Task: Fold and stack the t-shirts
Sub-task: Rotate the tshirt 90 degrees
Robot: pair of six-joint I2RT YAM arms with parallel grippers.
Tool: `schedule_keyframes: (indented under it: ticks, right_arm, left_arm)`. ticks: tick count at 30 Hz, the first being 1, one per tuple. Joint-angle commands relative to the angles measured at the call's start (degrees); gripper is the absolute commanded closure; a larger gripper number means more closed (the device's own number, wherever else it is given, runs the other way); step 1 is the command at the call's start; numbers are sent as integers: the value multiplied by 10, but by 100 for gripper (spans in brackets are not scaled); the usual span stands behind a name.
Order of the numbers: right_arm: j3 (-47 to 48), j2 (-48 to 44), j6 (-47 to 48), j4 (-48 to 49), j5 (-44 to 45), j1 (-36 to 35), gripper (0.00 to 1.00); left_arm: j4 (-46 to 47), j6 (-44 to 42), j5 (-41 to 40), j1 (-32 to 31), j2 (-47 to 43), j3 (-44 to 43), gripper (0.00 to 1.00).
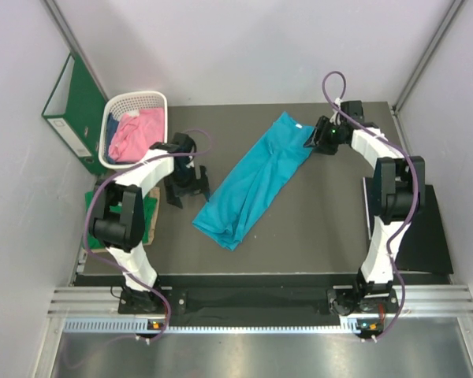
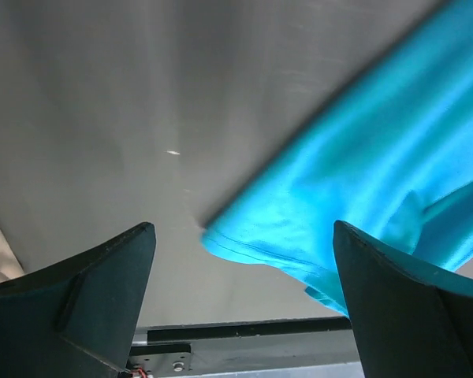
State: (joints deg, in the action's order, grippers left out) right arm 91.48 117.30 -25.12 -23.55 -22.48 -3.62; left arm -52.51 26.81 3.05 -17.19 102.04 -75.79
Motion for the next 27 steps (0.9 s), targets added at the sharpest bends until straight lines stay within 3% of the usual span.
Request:
schedule_keyframes:
  ticks: [1,5,9,16,21,25,27]
  right_arm:
    - [-26,-40,5,6,2,-1,47]
    - [-32,-47,2,-2,11,0,38]
    - [-33,-51,-6,-8,8,1,37]
    - [-68,-74,-36,1,-22,3,36]
    - [-97,-84,-46,9,-33,5,36]
    - [-111,-93,-45,8,-36,8,36]
    - [-115,-99,-42,7,-34,9,36]
  left_arm:
    - [51,-62,103,37,1,14,2]
    - [65,-76,118,48,6,33,2]
    - [84,-74,140,51,4,67,12]
    - [106,-69,127,59,2,105,20]
    - [115,-70,136,59,20,116,47]
    - [116,-76,147,59,27,119,79]
    - [116,-77,157,59,27,122,88]
